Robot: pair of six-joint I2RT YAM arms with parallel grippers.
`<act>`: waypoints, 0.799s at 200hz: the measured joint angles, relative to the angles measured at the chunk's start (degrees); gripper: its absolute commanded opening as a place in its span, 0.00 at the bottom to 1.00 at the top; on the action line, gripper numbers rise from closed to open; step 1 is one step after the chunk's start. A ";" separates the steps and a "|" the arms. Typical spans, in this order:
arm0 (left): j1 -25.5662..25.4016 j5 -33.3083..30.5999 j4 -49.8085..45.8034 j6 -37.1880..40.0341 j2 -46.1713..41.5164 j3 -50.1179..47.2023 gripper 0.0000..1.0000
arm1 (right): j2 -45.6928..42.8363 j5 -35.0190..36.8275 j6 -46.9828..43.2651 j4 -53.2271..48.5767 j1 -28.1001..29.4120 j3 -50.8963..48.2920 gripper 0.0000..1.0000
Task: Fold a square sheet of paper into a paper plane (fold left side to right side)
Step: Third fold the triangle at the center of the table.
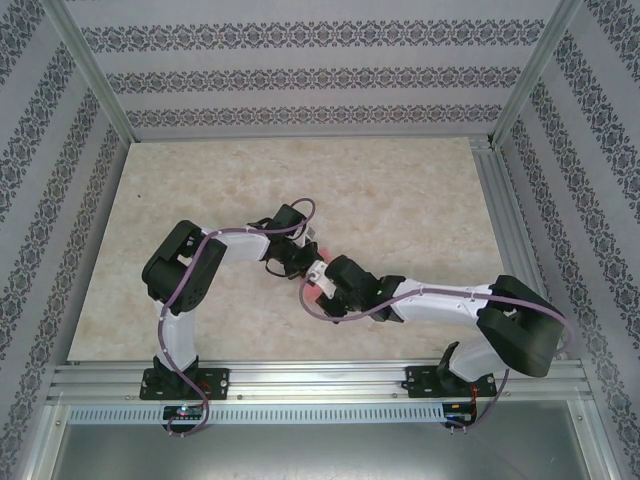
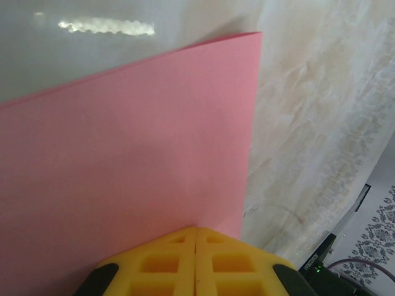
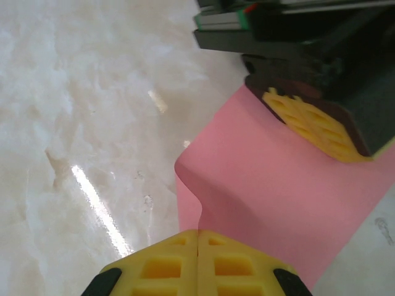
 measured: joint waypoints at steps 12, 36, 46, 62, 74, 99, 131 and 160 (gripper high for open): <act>-0.02 0.04 -0.02 0.02 0.11 0.13 0.08 | 0.11 -2.67 1.03 -0.02 -2.10 0.00 0.00; -0.24 0.02 -0.04 0.04 0.52 0.66 0.08 | 0.81 -7.87 3.04 0.02 -6.25 0.00 0.00; -0.26 0.13 -0.04 0.09 0.63 0.85 0.08 | 1.27 -9.75 3.65 0.07 -7.39 0.00 0.00; -0.26 0.22 -0.07 0.22 0.76 0.96 0.08 | 2.10 -12.48 4.42 0.39 -8.55 0.00 0.00; -0.28 0.24 -0.04 0.24 0.85 1.03 0.08 | 2.75 -14.21 4.90 0.68 -9.22 0.00 0.00; -0.31 0.24 -0.04 0.26 0.94 1.18 0.08 | 4.17 -16.96 6.05 1.38 -11.28 0.00 0.00; -0.33 0.39 -0.07 0.26 1.27 1.60 0.07 | 5.38 -18.71 7.10 1.46 -14.03 0.00 0.00; -0.35 0.46 -0.07 0.33 1.49 1.86 0.07 | 5.92 -19.23 7.34 1.40 -15.58 0.26 0.00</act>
